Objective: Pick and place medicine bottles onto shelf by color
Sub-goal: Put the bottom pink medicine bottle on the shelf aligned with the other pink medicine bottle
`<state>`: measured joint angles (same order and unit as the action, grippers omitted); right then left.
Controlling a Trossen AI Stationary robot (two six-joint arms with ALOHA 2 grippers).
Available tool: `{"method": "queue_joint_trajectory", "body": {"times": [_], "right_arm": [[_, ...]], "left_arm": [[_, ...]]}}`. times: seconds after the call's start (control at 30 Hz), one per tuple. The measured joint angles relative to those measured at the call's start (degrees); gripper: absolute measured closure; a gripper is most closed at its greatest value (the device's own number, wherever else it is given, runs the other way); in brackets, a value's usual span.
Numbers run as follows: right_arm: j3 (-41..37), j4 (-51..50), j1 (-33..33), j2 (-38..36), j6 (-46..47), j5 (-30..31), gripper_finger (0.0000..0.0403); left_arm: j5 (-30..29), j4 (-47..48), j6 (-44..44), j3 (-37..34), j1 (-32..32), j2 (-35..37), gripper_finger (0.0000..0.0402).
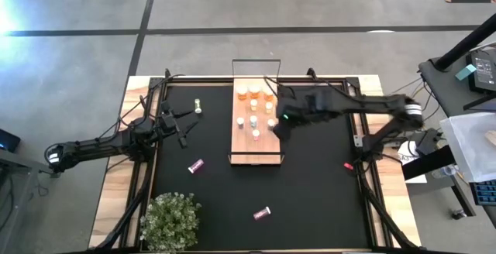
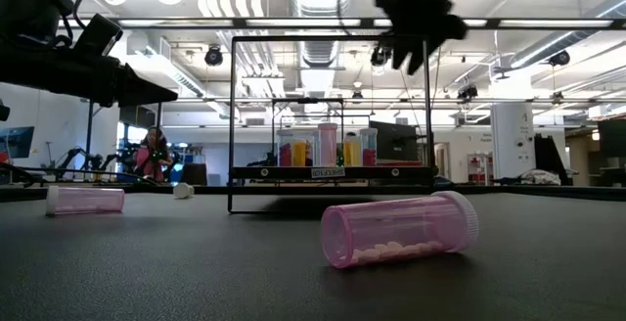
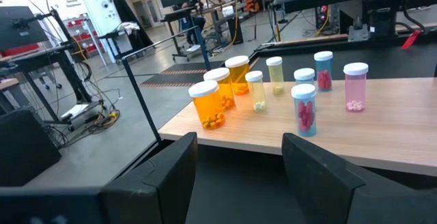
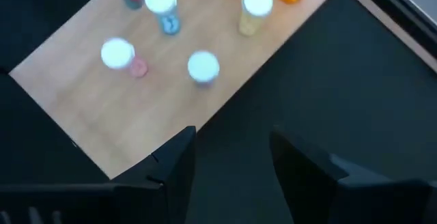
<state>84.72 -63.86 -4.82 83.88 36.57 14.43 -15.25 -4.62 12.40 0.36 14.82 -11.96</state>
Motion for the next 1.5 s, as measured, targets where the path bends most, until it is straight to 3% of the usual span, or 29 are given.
{"method": "queue_joint_trajectory", "body": {"times": [0.2,0.43,0.57,0.8,1.07,1.3,1.5], "right_arm": [[-16.1,8.1,8.1,-9.9,9.7,4.1,0.0225],[-26.5,15.5,18.5,-14.5,17.5,7.2,0.0225],[-29.3,18.5,25.7,-14.9,19.8,10.4,0.0225],[-31.7,19.5,38.8,-14.4,33.9,20.6,0.0225],[-32.2,22.2,50.0,-12.4,35.4,29.2,0.0225],[-31.5,26.6,54.2,-8.2,37.5,28.5,0.0225],[-31.5,37.6,54.3,-3.3,24.7,21.1,0.0225]], "left_arm": [[0.0,0.0,0.0,0.0,0.0,0.0,0.0203],[0.0,0.0,0.0,0.0,0.0,0.0,0.0203],[0.0,0.0,0.0,0.0,0.0,0.0,0.0203],[0.0,0.0,0.0,0.0,0.0,0.0,0.0203],[0.0,0.0,0.0,0.0,0.0,-0.1,0.0203],[0.0,0.0,0.0,0.0,0.0,0.0,0.0203],[0.0,0.0,0.0,0.0,0.0,0.0,0.0203]]}}
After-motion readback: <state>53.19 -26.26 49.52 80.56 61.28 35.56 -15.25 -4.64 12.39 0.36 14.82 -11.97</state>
